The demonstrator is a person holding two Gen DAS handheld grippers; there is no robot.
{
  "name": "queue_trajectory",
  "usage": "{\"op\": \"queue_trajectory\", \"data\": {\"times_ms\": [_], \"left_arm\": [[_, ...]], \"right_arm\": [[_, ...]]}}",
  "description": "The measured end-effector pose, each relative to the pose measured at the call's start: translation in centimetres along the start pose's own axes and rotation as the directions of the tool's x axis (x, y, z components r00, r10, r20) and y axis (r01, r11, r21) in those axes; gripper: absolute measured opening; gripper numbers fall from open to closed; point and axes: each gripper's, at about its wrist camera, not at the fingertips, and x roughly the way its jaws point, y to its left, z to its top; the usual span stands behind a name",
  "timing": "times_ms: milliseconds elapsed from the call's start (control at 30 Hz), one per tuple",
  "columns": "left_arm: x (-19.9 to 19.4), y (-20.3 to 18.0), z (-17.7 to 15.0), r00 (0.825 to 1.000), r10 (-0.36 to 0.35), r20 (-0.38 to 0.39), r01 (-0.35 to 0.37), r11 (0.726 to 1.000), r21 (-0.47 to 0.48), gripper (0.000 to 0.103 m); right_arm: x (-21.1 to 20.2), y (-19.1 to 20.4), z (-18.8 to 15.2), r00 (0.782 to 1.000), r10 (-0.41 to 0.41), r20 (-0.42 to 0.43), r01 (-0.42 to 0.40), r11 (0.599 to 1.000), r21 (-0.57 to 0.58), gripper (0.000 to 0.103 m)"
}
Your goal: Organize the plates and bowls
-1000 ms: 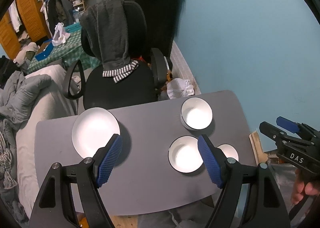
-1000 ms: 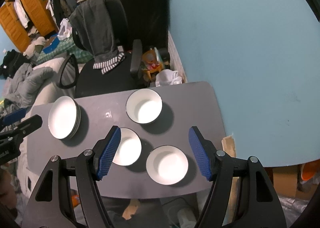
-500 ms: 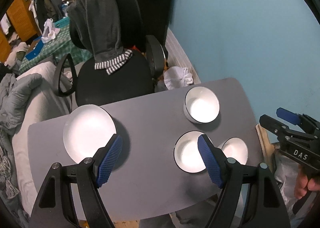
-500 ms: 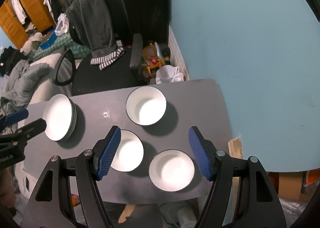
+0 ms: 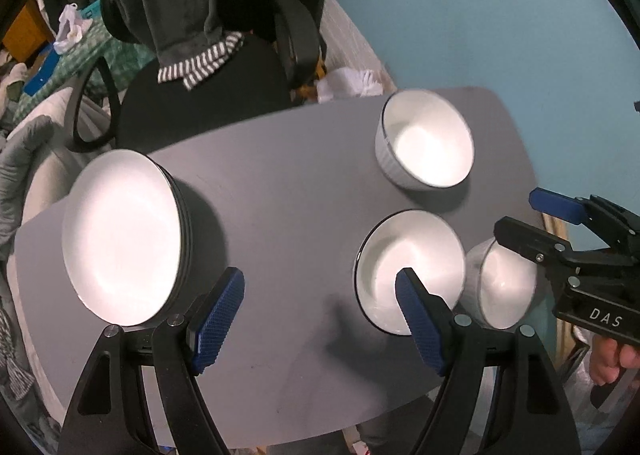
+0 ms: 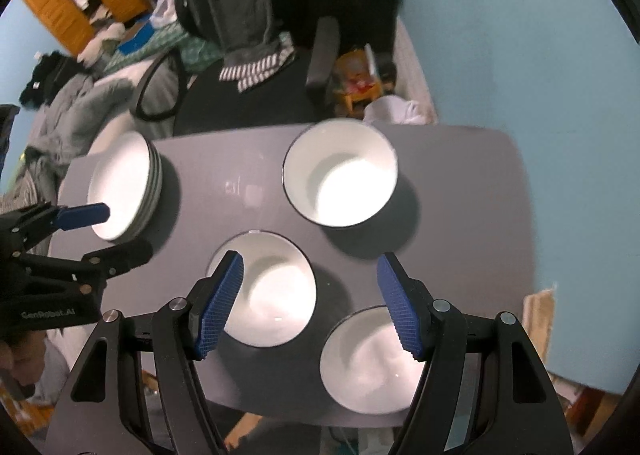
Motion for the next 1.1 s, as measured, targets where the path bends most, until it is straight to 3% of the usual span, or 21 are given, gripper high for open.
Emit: {"op": "queue_trajectory", "data": {"times_ms": [200,433,867,1033,1100], "left_arm": [[2.7,0.2,-0.3,0.999,-0.020,-0.043,0.019,0.999,-0.027,0.079],[4.7,-0.5,-0.6,0.997,-0.020,-0.073,0.018,1.000,-0.023,0.079],[7.5,-0.8,-0.2,0.990,-0.040,-0.138,0.029,0.996,-0.080,0.079],[8.1,-1.0,0.1,0.987,-0.053,-0.152,0.040,0.995,-0.087,0.070],[8.5,-1.1,0.2,0.984,-0.063,-0.168,0.048,0.994,-0.095,0.056]], "right_arm": [[2.9,-0.6,-0.4,0.997,0.049,-0.063,-0.048,0.999,0.017,0.070],[4.6,-0.5,-0.6,0.995,0.034,-0.095,-0.037,0.999,-0.035,0.069],[8.4,-0.3,-1.3,0.978,0.008,-0.211,-0.031,0.994,-0.108,0.040],[9.1,-0.5,-1.4,0.971,0.008,-0.239,-0.036,0.993,-0.114,0.030],[9.2,-0.6,-1.3,0.969,0.017,-0.247,-0.045,0.993,-0.108,0.026]]}}
